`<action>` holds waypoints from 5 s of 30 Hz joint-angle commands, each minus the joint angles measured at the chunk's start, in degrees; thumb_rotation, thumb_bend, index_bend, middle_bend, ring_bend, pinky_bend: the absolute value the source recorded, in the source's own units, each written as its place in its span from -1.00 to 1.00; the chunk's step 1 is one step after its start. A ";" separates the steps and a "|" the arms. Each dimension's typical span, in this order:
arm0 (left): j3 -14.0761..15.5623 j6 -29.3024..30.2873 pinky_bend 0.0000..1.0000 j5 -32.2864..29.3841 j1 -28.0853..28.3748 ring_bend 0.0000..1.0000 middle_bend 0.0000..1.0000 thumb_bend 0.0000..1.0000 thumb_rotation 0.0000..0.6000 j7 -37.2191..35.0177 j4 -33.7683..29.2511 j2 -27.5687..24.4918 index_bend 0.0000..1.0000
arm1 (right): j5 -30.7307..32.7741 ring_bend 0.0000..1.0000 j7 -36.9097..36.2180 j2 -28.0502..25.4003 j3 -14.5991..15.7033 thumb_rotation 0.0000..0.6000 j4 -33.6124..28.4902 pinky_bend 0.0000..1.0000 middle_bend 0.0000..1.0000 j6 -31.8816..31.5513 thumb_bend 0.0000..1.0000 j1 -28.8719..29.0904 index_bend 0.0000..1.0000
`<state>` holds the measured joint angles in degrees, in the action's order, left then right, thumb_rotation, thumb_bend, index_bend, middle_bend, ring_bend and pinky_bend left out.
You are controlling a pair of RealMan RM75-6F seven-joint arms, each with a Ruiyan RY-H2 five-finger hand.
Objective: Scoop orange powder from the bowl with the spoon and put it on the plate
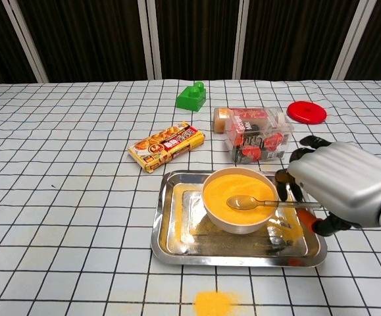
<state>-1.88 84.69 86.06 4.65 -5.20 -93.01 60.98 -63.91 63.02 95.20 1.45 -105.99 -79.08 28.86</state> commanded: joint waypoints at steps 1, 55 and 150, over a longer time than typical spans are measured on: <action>0.01 0.01 -1.00 0.00 -0.01 -1.00 -1.00 -0.99 1.00 0.00 -0.01 0.00 -1.00 | 0.06 -0.63 0.00 0.05 -0.04 1.00 0.04 -1.00 -0.07 0.08 0.03 -0.08 -0.13; -0.07 -0.14 -1.00 -0.24 0.03 -1.00 -1.00 -0.99 1.00 0.03 -0.13 -0.09 -1.00 | -1.27 -0.45 -0.21 0.73 -0.53 1.00 1.14 -1.00 0.20 0.77 0.63 -1.22 0.28; -0.11 -0.21 -1.00 -0.35 0.05 -1.00 -1.00 -0.99 1.00 0.14 -0.19 -0.01 -1.00 | -25.01 -0.38 15.59 2.93 0.54 1.00 24.92 -1.00 0.34 1.38 0.74 0.72 0.50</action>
<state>-1.99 84.48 85.71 4.71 -5.06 -93.20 60.97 -88.70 78.71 97.95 1.93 -81.04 -77.67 29.58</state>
